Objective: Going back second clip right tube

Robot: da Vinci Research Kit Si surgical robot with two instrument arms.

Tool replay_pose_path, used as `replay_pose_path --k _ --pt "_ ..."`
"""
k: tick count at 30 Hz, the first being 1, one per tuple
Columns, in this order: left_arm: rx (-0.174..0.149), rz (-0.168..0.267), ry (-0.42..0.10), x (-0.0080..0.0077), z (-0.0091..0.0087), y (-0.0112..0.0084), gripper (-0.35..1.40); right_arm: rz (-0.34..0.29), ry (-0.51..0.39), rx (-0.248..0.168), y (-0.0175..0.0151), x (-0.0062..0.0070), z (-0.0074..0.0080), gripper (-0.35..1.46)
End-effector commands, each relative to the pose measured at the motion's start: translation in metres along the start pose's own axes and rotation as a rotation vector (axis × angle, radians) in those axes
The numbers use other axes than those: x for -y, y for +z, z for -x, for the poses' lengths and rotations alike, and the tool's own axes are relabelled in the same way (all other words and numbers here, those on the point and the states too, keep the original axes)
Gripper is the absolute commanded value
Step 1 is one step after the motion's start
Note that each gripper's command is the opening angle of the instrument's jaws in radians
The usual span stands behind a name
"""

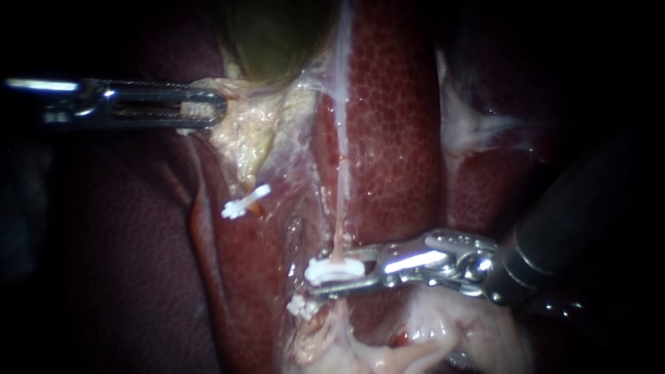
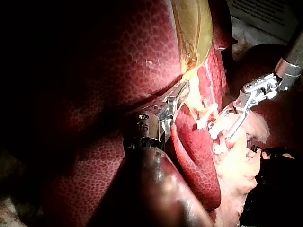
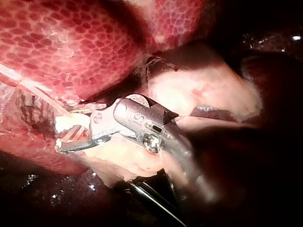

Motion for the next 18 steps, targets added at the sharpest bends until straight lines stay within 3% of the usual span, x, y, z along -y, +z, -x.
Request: replay_pose_path --k 1,11,18 --pt "0.0 0.0 0.0 0.0 0.0 0.0 -0.21 0.001 -0.001 0.001 -0.0001 -0.0001 0.0 0.6" --pt "0.0 0.001 0.001 0.0 -0.0001 0.0001 -0.21 0.003 -0.058 0.003 -0.0007 -0.0011 0.0002 0.6" --pt "0.0 0.001 0.001 0.0 -0.0001 0.0 -0.21 -0.005 -0.108 0.006 -0.0034 -0.0011 -0.0006 0.6"
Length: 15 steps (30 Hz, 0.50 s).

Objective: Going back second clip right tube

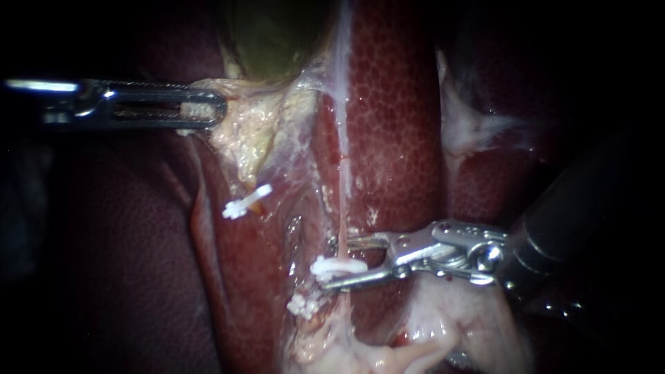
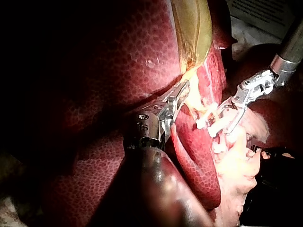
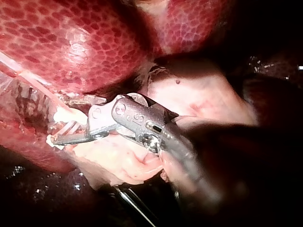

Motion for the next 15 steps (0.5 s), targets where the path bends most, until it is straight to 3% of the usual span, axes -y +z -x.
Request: replay_pose_path --k 1,6,15 --pt "0.0 0.0 0.0 0.0 0.0 0.0 -0.21 -0.002 -0.014 0.001 -0.0008 0.0001 -0.0003 0.6" --pt "0.0 0.0 0.0 0.0 0.0 0.0 -0.21 -0.016 -0.101 0.006 -0.0046 0.0006 -0.0019 0.6" --pt "0.0 0.0 0.001 0.0 -0.0001 0.0 -0.21 -0.044 -0.221 -0.002 -0.0096 0.0035 -0.0072 0.6"
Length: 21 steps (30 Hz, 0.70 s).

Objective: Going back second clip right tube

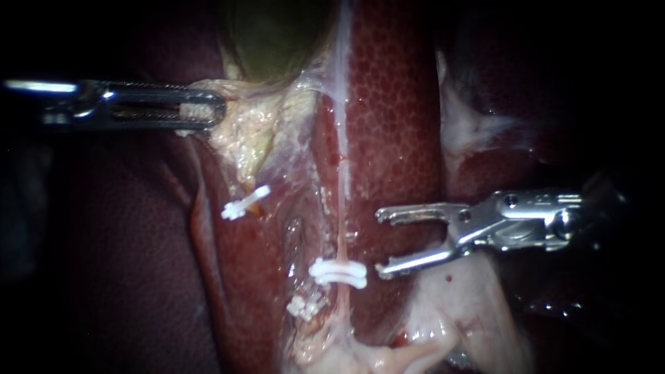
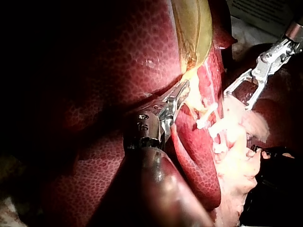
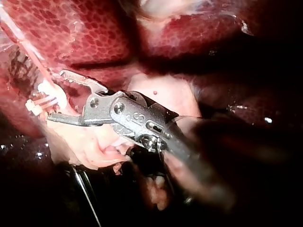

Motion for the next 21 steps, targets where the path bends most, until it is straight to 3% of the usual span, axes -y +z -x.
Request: replay_pose_path --k 1,5,9,21 --pt "0.0 0.0 0.0 0.0 0.0 0.0001 -0.21 -0.003 -0.005 -0.01 -0.0004 0.0003 -0.0006 0.6" --pt "0.001 0.002 0.001 0.0 -0.0001 0.0002 -0.21 -0.01 -0.028 -0.046 -0.0018 0.0012 -0.003 0.6" --pt "0.003 0.005 0.002 0.0001 -0.0005 0.0007 -0.21 -0.013 -0.045 -0.065 -0.0026 0.0016 -0.0044 0.6" --pt "0.007 -0.003 0.012 0.0002 -0.0025 0.0027 -0.2 -0.013 -0.048 -0.077 -0.0031 0.0014 -0.0046 0.6"
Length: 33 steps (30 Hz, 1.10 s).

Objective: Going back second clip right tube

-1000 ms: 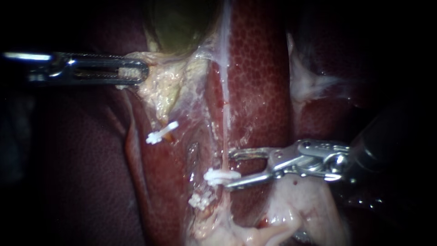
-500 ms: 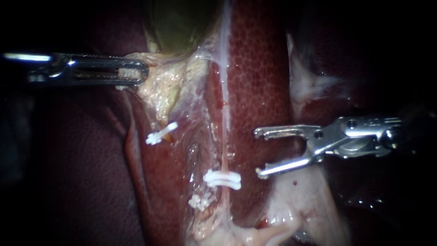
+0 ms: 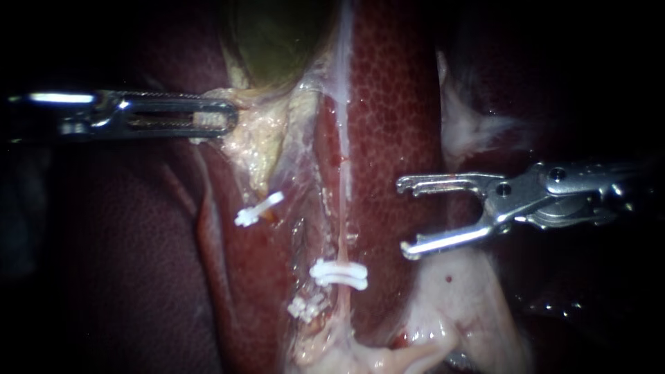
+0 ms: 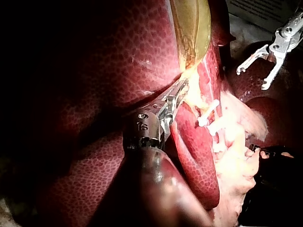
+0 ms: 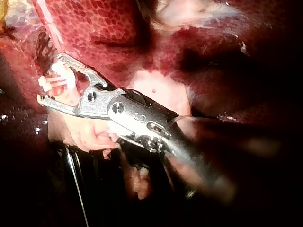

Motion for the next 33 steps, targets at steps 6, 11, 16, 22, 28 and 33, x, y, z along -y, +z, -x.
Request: replay_pose_path --k 6,11,16,22,28,33 --pt "-0.016 -0.008 0.009 0.0002 -0.0013 0.0017 -0.2 0.0 0.0 0.0 0.0 0.0 0.0001 0.6" --pt "-0.026 -0.014 0.008 0.0005 -0.0019 0.0029 -0.2 0.0 0.0 0.0 0.0 0.0 0.0001 0.6" --pt "-0.033 -0.018 0.005 0.0008 -0.0023 0.0037 -0.2 0.001 0.0 -0.003 0.0 -0.0001 0.0001 0.6" --pt "-0.036 -0.019 0.007 0.0008 -0.0024 0.004 -0.2 0.001 0.001 -0.006 0.0 -0.0001 0.0001 0.6" --pt "-0.036 -0.019 0.007 0.0008 -0.0024 0.004 -0.2 0.002 0.001 -0.009 0.0 -0.0001 0.0001 0.6" --pt "-0.036 -0.019 0.007 0.0008 -0.0024 0.004 -0.2 0.001 0.0 -0.009 0.0 0.0 0.0001 0.6"
